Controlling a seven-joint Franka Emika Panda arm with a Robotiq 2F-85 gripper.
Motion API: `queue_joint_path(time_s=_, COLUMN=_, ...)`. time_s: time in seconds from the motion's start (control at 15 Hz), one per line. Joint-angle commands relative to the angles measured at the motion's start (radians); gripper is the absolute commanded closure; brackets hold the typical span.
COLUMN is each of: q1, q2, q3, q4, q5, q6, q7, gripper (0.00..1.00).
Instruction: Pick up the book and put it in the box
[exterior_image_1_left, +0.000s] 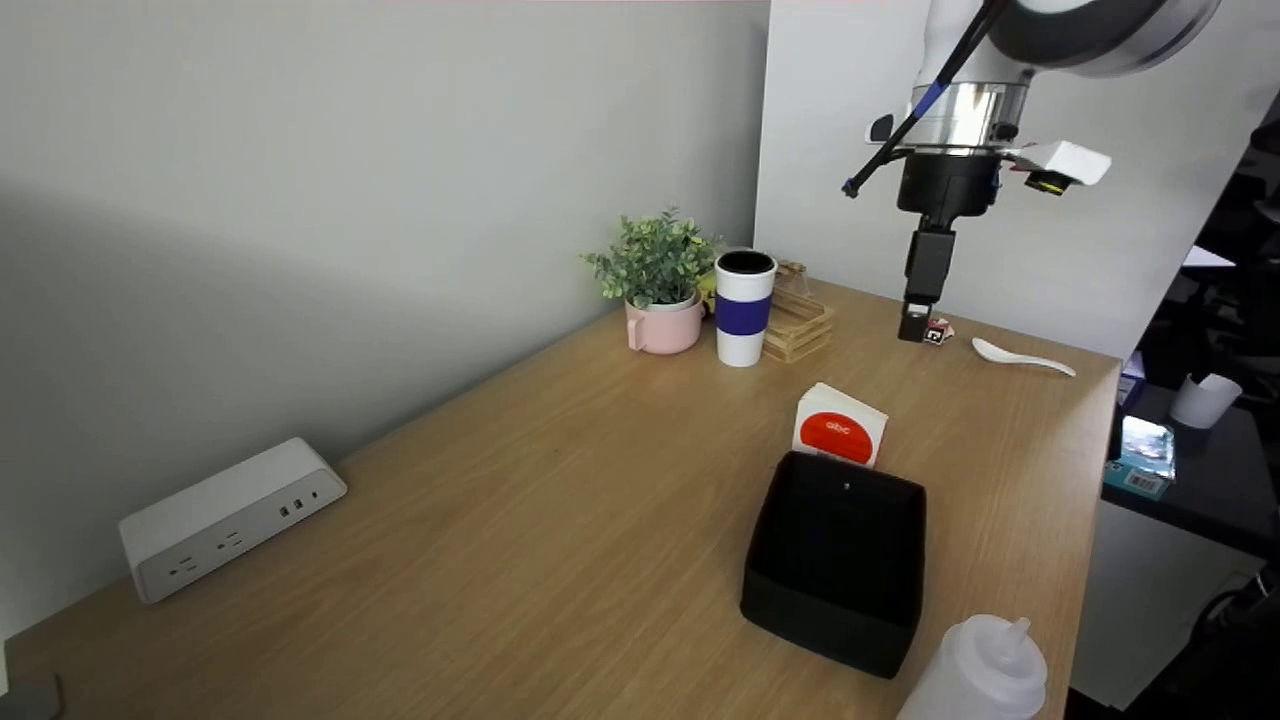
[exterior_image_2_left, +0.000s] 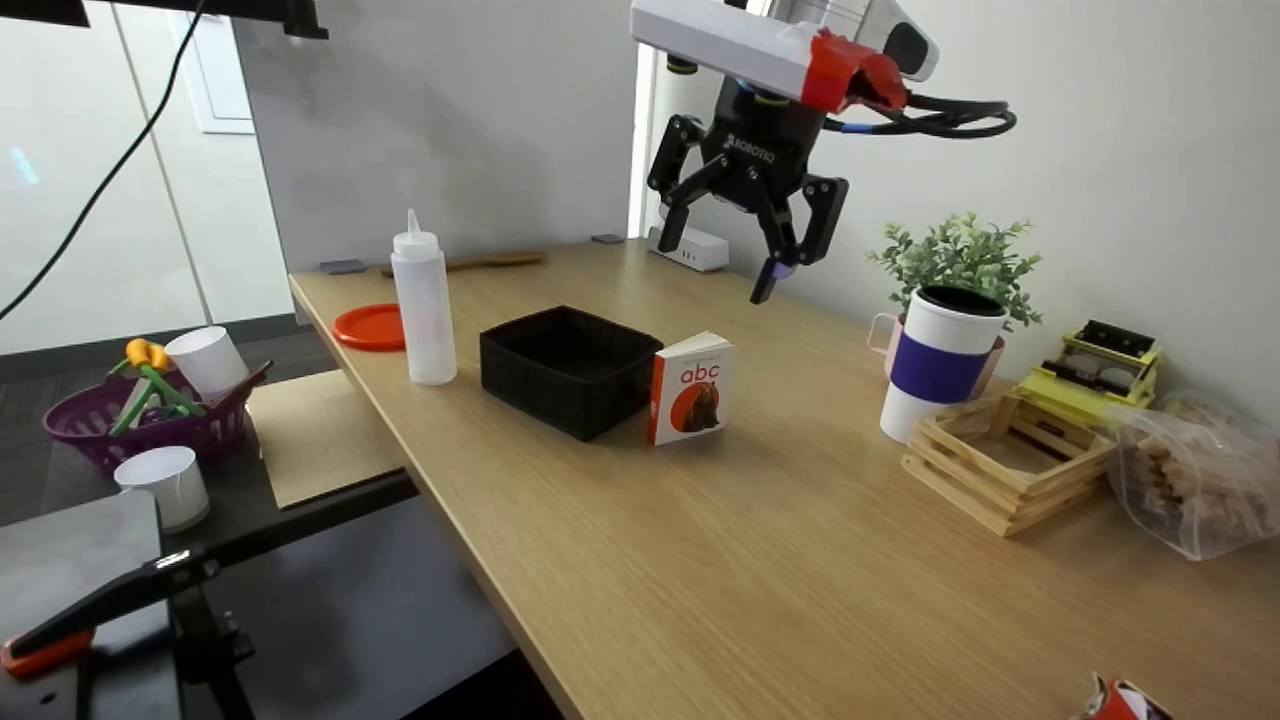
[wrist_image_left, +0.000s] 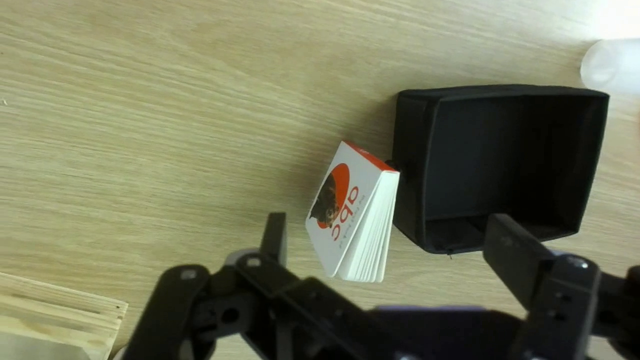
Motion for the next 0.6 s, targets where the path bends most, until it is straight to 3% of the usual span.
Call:
queue_joint_path(time_s=0.0, q1=-0.032, q2=0.012, q3=0.029, q4=0.014, q5=-0.008, q6=-0.005, q7=0.010, gripper=0.00)
queue_joint_path(time_s=0.33, q1=-0.036, q2=0.020, q3=0.035, q4=0.021, q5=-0.009, q6=-0.005, q7=0.011, gripper=0.00)
queue_joint_path(time_s=0.53, q1=-0.064, q2=0.012, q3=0.043, q4=0.006, q5=0.072, q6=0.026, q7=-0.051, gripper=0.00)
